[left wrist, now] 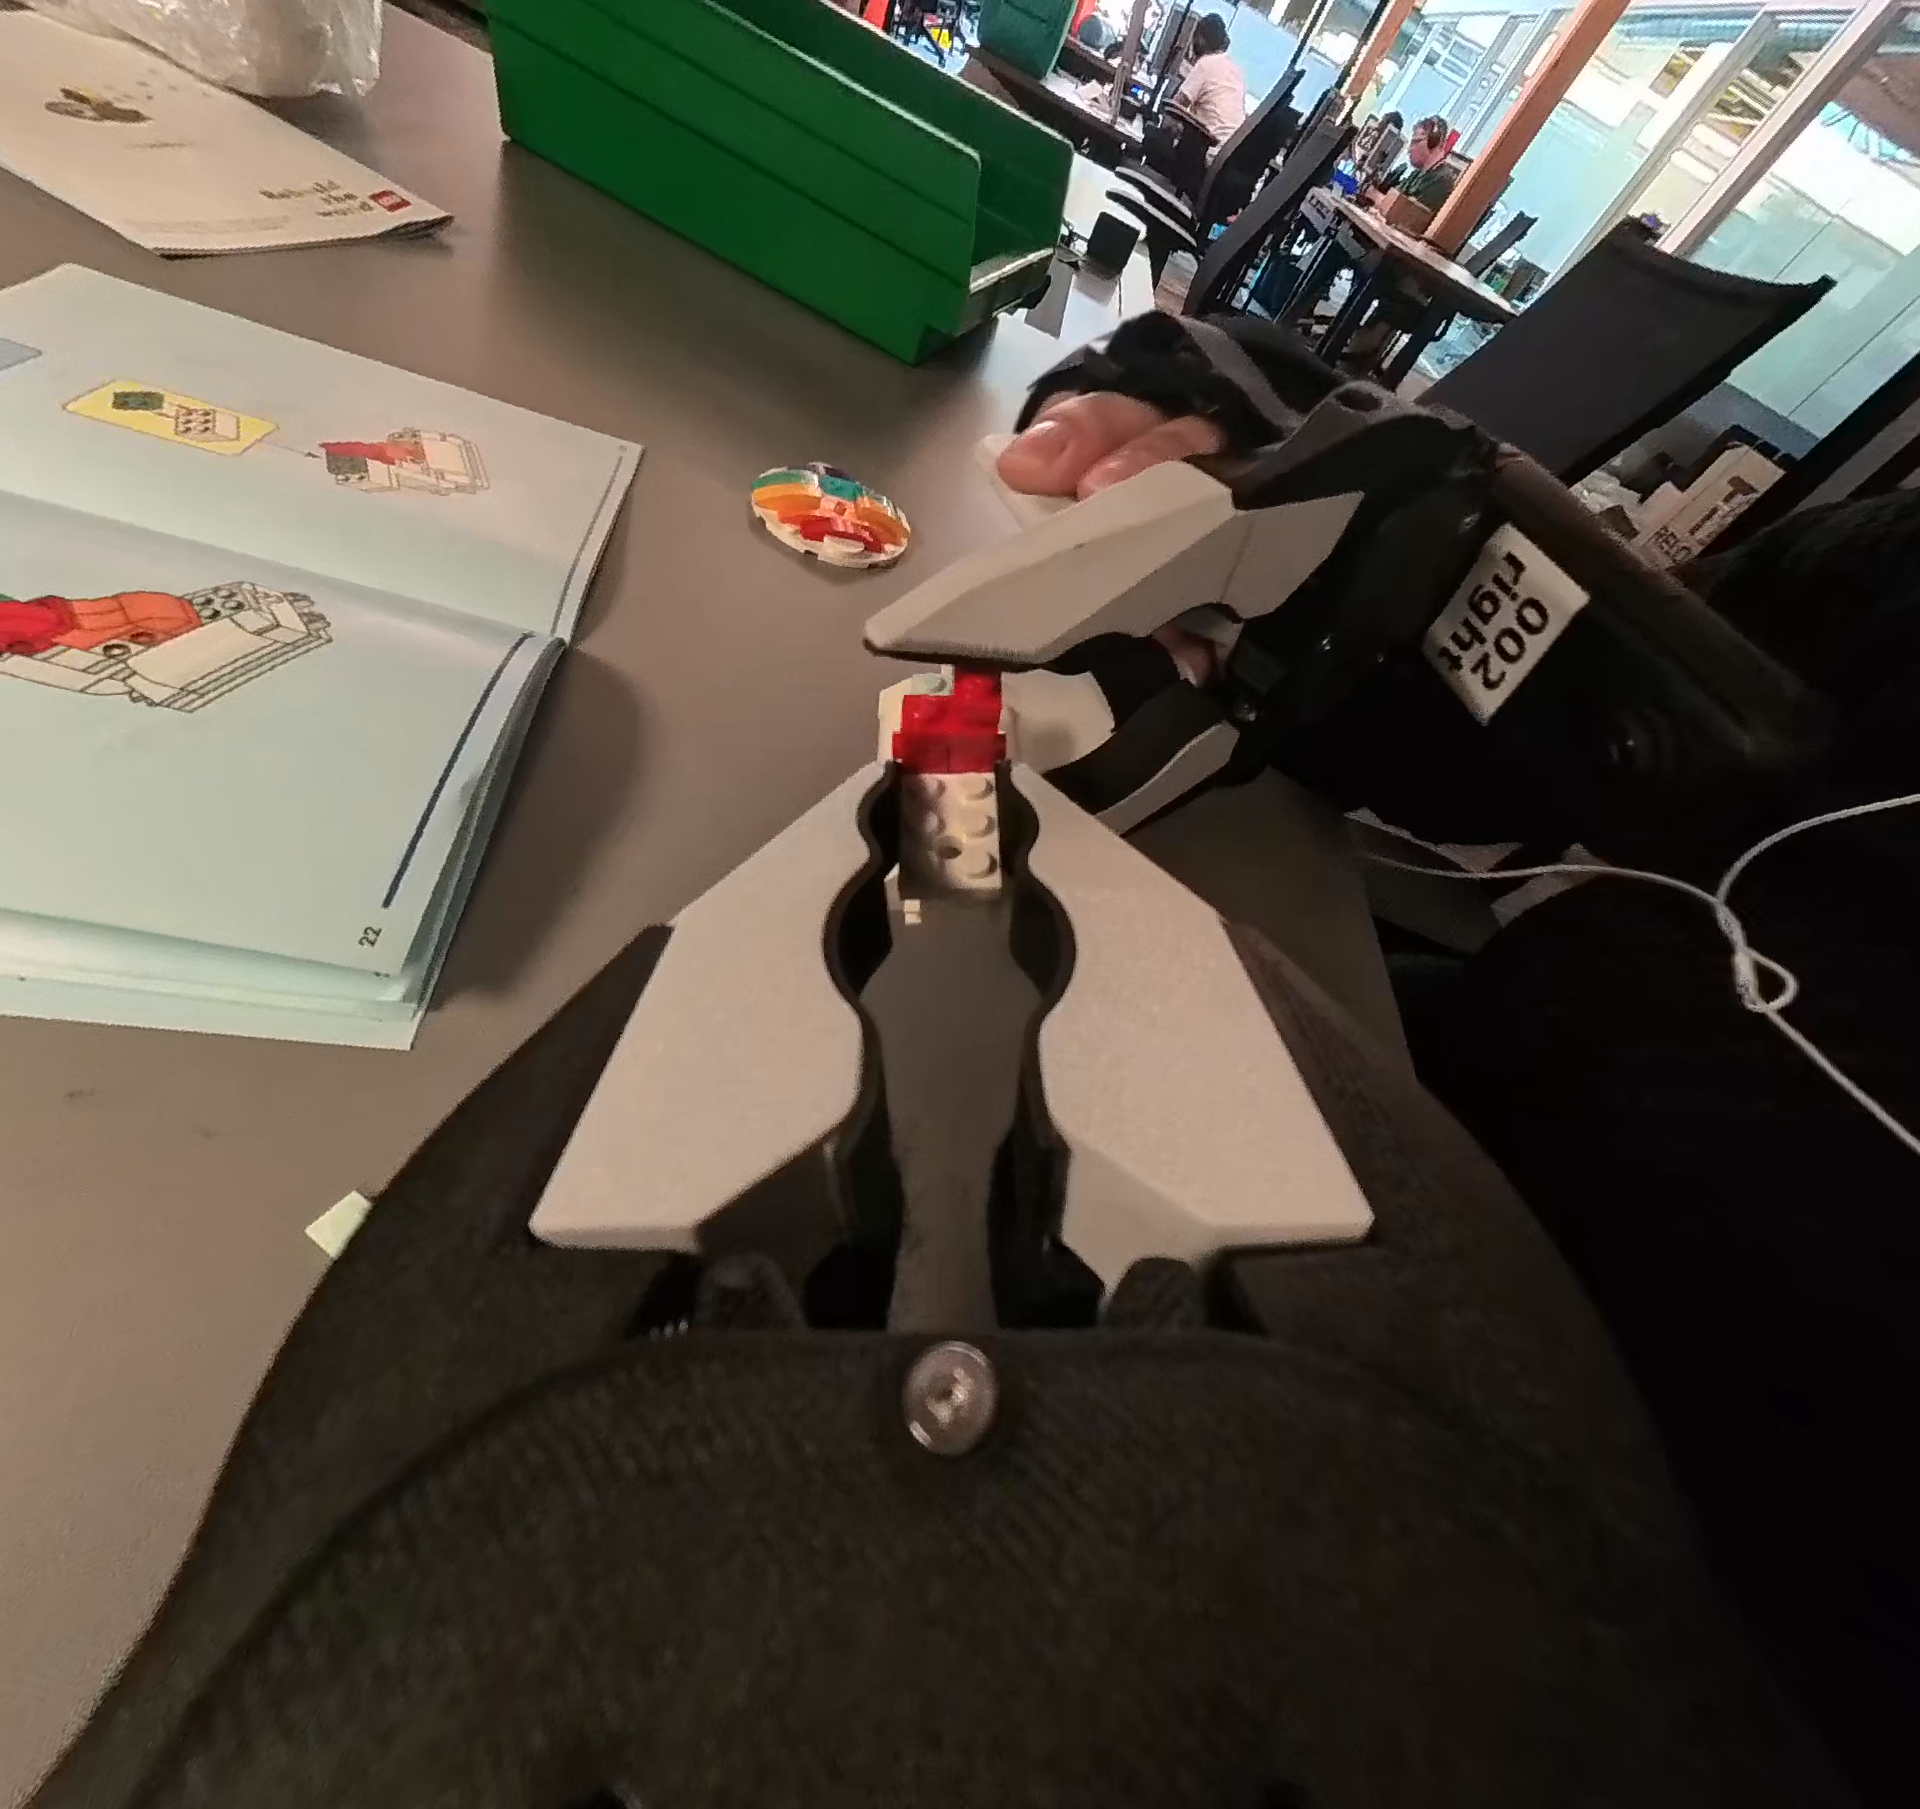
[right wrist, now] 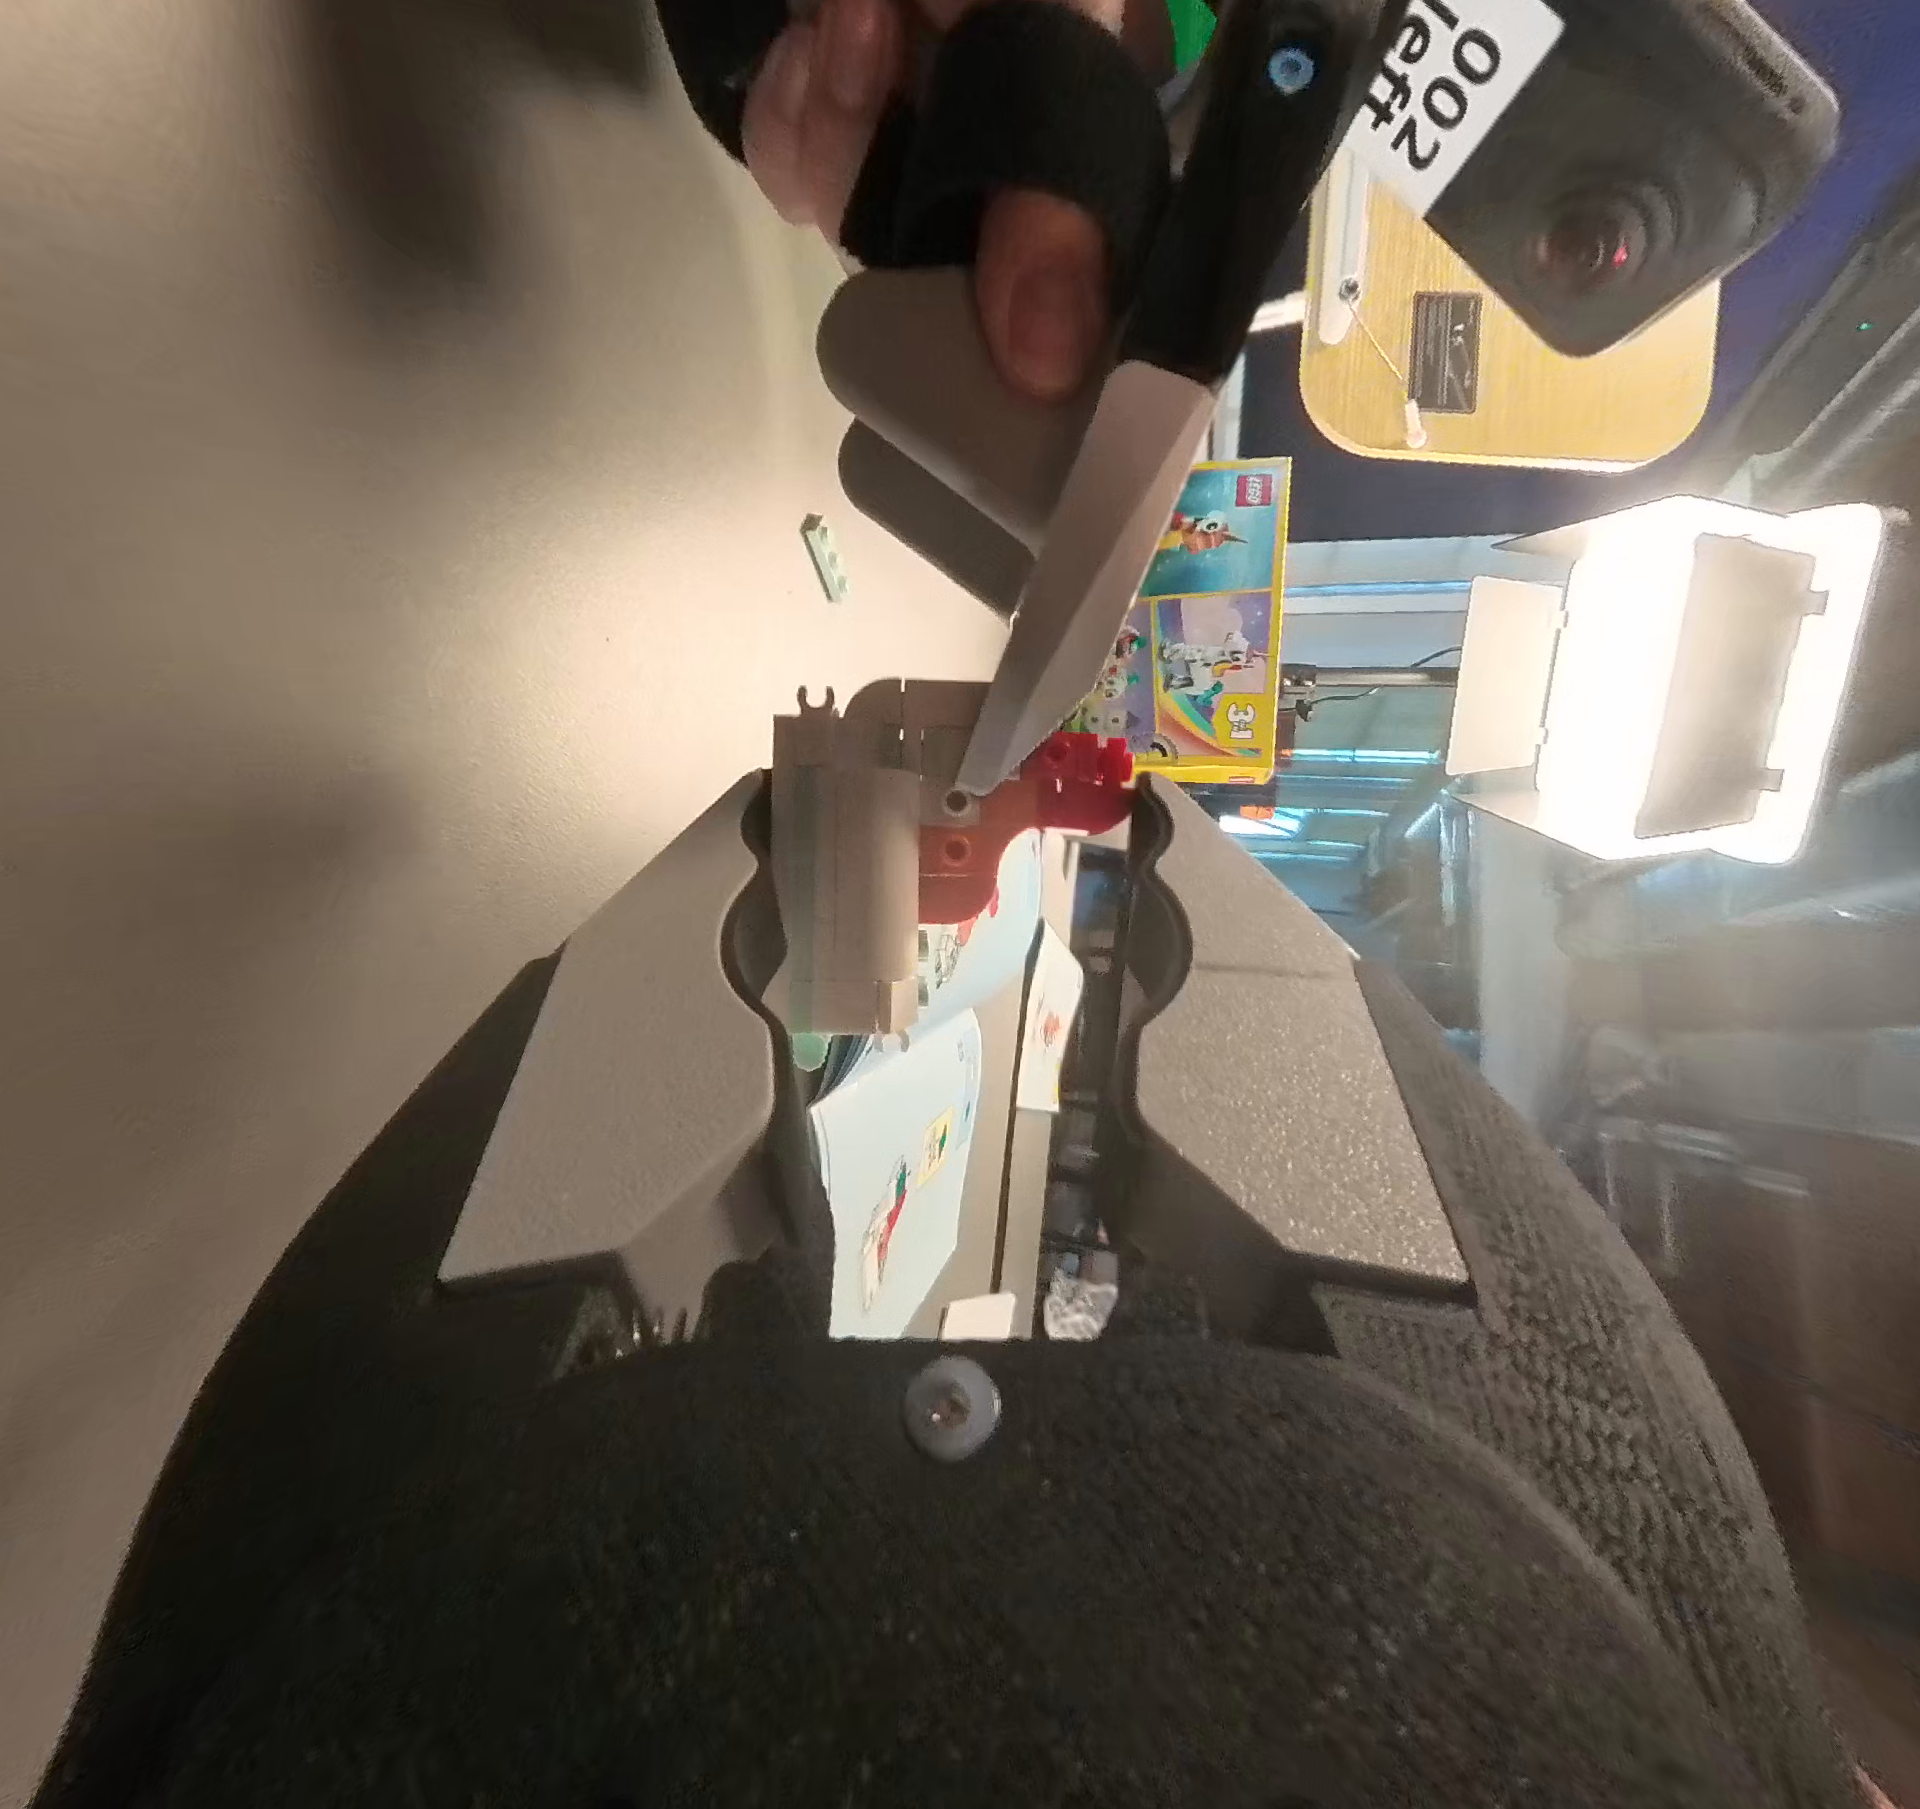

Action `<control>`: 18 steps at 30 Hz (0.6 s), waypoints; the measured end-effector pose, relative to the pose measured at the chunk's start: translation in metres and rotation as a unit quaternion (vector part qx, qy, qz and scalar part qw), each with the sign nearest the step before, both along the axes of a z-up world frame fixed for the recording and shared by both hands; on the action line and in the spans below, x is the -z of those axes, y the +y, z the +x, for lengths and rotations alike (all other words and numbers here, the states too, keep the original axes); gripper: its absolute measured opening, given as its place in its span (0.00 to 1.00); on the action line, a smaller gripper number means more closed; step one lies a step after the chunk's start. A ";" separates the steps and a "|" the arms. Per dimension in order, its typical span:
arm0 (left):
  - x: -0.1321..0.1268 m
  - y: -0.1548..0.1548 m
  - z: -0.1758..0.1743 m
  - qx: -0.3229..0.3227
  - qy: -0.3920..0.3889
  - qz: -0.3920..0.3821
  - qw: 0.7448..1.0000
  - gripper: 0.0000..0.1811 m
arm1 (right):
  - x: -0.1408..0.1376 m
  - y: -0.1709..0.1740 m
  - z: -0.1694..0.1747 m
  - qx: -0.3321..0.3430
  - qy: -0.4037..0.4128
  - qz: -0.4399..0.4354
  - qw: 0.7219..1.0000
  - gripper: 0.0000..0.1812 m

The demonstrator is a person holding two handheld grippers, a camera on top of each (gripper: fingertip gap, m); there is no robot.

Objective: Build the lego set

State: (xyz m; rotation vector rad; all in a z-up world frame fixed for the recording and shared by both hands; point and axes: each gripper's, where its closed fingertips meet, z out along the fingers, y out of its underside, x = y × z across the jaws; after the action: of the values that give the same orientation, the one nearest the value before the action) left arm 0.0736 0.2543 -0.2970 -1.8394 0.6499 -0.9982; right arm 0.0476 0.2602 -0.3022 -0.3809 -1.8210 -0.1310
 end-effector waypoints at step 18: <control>0.013 0.001 0.001 -0.010 0.060 0.004 0.998 0.08 | 0.013 0.002 0.001 0.012 -0.047 0.051 0.998 0.38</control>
State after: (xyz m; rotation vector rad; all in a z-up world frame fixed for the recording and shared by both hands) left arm 0.0743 0.2554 -0.3104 -1.9063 0.7058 -0.8765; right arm 0.0483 0.2623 -0.3149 -0.3295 -1.8945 -0.2611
